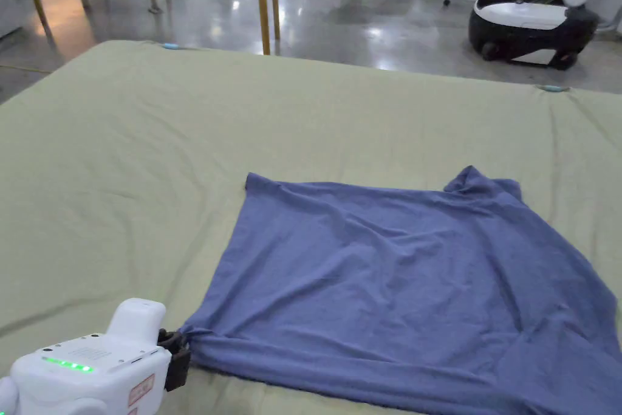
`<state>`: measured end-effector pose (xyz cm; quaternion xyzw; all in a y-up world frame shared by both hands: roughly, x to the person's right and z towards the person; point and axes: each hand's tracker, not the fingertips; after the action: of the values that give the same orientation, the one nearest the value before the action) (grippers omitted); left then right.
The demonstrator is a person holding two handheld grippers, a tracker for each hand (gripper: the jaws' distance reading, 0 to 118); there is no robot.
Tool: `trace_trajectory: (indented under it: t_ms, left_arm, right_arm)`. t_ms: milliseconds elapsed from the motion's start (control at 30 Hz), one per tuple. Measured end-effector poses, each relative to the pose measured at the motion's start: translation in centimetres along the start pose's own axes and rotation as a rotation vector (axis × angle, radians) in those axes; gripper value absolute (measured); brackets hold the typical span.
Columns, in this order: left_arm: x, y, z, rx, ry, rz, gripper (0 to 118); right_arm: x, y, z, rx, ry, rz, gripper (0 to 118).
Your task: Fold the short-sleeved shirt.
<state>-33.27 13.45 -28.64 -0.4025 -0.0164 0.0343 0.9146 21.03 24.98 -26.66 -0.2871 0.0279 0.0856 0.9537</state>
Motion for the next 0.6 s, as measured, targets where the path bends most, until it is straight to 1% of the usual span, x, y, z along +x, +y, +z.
trace_trajectory:
  t_ms: [67, 100, 167, 200, 233, 267, 300, 333, 433, 467, 500, 533, 567, 600]
  left_arm:
    - [0.5, 0.1, 0.4, 0.007, 0.002, 0.013, 10]
    - [0.8, 0.1, 0.6, 0.018, 0.011, 0.015, 10]
    - [1.1, 0.0, 0.5, 0.016, 0.002, 0.013, 10]
    - [3.2, 0.2, 1.5, 0.02, 0.019, -0.003, 10]
    - [4.1, 0.2, 1.7, 0.016, 0.021, -0.005, 10]
    - [4.6, 0.2, 1.7, 0.008, 0.02, -0.005, 10]
    - [5.2, 0.1, 1.8, 0.006, 0.022, -0.006, 10]
    - [5.2, 0.4, 1.9, 0.002, 0.02, -0.003, 10]
    - [6.7, 0.5, 2.2, -0.011, 0.026, -0.009, 10]
    - [6.5, 0.7, 2.1, -0.016, 0.023, -0.006, 10]
    - [6.6, 0.9, 2.2, -0.017, 0.026, -0.008, 10]
    - [6.9, 0.9, 2.3, -0.016, 0.031, -0.008, 10]
    - [7.2, 1.0, 2.5, -0.017, 0.037, -0.009, 10]
    - [6.7, 1.2, 2.3, -0.023, 0.036, -0.009, 10]
  right_arm:
    - [1.9, -1.3, -0.4, -0.044, -0.043, 0.004, 1]
    - [2.8, -2.2, -0.6, -0.069, -0.056, -0.002, 4]
    - [4.4, -4.0, -0.9, -0.109, -0.055, -0.01, 21]
    - [5.0, -5.1, -1.2, -0.123, -0.055, -0.013, 21]
    - [5.5, -6.1, -1.7, -0.162, -0.052, -0.008, 65]
    - [5.8, -7.2, -2.3, -0.204, -0.054, -0.004, 97]
    - [6.0, -8.3, -2.9, -0.205, -0.051, -0.001, 113]
    - [6.1, -9.0, -3.2, -0.196, -0.046, -0.001, 115]
    - [6.3, -11.2, -5.3, -0.244, -0.033, -0.015, 115]
    - [6.4, -11.8, -5.7, -0.262, -0.014, -0.033, 113]
    - [6.6, -12.3, -6.1, -0.277, 0.029, -0.075, 103]
    - [7.0, -12.5, -6.4, -0.28, 0.061, -0.126, 61]
    - [7.3, -12.7, -6.7, -0.292, 0.057, -0.175, 23]
    - [7.7, -12.8, -6.9, -0.295, 0.058, -0.208, 11]
